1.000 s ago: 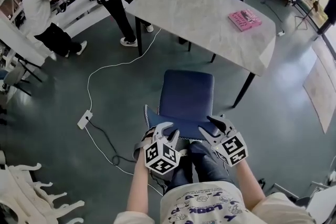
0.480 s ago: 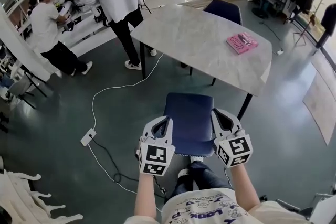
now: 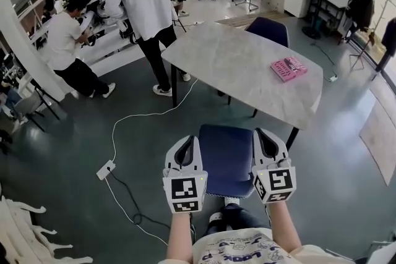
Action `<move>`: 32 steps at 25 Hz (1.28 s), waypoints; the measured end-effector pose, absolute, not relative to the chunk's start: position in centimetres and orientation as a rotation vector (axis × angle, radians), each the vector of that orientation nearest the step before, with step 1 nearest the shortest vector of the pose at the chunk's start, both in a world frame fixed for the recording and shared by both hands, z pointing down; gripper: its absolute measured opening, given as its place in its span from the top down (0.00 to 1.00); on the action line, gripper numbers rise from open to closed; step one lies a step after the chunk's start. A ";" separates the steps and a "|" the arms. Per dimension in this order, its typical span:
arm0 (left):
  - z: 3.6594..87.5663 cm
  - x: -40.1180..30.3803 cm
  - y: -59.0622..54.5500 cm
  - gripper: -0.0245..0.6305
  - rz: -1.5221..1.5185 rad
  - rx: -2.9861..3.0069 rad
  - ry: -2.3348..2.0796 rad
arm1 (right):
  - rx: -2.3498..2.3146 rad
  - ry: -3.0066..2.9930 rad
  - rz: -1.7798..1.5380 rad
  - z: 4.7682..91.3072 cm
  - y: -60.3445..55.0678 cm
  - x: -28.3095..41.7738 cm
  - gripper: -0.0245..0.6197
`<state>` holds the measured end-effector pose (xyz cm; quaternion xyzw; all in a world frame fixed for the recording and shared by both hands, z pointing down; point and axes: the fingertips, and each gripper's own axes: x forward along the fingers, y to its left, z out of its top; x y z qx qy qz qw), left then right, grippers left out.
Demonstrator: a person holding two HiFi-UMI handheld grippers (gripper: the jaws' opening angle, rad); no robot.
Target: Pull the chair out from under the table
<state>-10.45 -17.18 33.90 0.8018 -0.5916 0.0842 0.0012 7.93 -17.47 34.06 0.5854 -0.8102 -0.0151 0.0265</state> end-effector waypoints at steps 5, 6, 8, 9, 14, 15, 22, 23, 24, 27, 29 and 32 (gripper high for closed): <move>32.9 -10.3 -17.0 0.94 0.204 2.499 -1.886 | 1.827 -2.506 -0.085 33.1 -17.5 7.8 0.95; 32.8 -10.3 -16.9 0.93 0.199 2.500 -1.887 | 1.834 -2.509 -0.081 33.0 -17.4 7.9 0.95; 32.7 -10.4 -16.7 0.94 0.196 2.503 -1.885 | 1.844 -2.512 -0.071 33.0 -17.3 7.8 0.95; 32.8 -10.6 -16.7 0.94 0.196 2.502 -1.887 | 1.847 -2.512 -0.068 33.1 -17.3 7.7 0.95; 32.8 -11.0 -16.7 0.94 0.173 2.466 -1.877 | 1.854 -2.510 -0.058 33.0 -17.5 7.6 0.95; 32.7 -11.0 -16.8 0.94 0.171 2.460 -1.873 | 1.853 -2.509 -0.057 32.9 -17.6 7.6 0.95; 32.7 -11.4 -17.2 0.94 0.156 2.463 -1.867 | 1.848 -2.503 -0.054 33.1 -17.9 7.4 0.95; 32.7 -11.5 -17.2 0.94 0.156 2.462 -1.867 | 1.849 -2.503 -0.050 33.1 -17.9 7.3 0.95; 32.7 -11.6 -17.3 0.94 0.156 2.462 -1.868 | 1.850 -2.502 -0.046 33.2 -18.0 7.3 0.95; 33.0 -11.9 -17.4 0.94 0.155 2.459 -1.871 | 1.854 -2.498 -0.044 33.5 -18.1 7.3 0.95; 32.9 -11.9 -17.6 0.94 0.155 2.461 -1.871 | 1.857 -2.496 -0.044 33.4 -18.3 7.3 0.95; 32.6 -11.8 -18.0 0.94 0.162 2.473 -1.867 | 1.864 -2.496 -0.041 33.2 -18.6 7.5 0.95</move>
